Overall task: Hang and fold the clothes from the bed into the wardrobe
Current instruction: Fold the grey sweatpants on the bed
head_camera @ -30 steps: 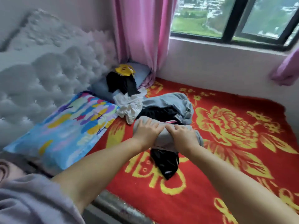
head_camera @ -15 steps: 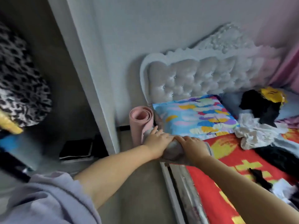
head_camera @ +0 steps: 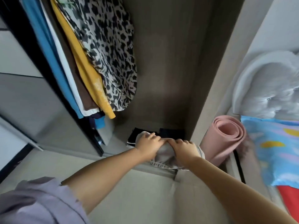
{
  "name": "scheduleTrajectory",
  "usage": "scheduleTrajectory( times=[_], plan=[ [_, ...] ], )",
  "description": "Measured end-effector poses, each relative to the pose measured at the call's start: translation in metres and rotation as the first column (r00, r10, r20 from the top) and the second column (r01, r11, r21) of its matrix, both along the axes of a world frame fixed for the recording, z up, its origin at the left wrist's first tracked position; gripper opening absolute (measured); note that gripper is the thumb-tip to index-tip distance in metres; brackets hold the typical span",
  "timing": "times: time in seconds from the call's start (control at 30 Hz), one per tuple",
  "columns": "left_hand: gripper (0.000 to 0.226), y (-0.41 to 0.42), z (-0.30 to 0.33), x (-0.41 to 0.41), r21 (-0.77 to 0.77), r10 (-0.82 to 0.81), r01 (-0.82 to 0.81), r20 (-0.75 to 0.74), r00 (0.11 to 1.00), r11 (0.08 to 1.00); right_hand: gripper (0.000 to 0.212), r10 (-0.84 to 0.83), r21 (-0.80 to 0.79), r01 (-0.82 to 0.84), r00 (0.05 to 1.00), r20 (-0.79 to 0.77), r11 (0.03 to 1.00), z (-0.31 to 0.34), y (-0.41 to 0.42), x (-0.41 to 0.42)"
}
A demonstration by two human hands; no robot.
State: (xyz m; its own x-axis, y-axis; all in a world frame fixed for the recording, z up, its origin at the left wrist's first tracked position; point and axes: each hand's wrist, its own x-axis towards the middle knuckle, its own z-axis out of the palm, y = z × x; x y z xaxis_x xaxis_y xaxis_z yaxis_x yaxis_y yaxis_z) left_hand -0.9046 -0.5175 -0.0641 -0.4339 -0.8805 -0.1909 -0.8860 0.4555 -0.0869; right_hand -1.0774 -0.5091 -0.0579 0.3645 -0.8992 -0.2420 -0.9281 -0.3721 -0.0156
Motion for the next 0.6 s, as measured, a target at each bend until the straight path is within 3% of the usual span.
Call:
scheduleTrajectory(
  times=[0.17, 0.47, 0.6],
  plan=[
    [0.064, -0.048, -0.026, 0.051, 0.021, 0.013, -0.012, -0.024, 1.000, 1.000, 0.074, 0.023, 0.043, -0.022, 1.000, -0.019, 0.999, -0.030, -0.059, 0.049],
    [0.061, -0.159, -0.085, 0.051, 0.132, 0.085, -0.083, -0.003, 0.996, 0.988, 0.082, 0.045, 0.172, -0.038, 0.998, -0.038, 0.984, -0.091, -0.181, 0.057],
    [0.071, -0.237, -0.126, 0.046, 0.182, 0.145, -0.136, -0.037, 0.989, 0.974, 0.080, 0.097, 0.105, -0.086, 0.989, -0.113, 0.991, -0.122, -0.261, 0.052]
  ],
)
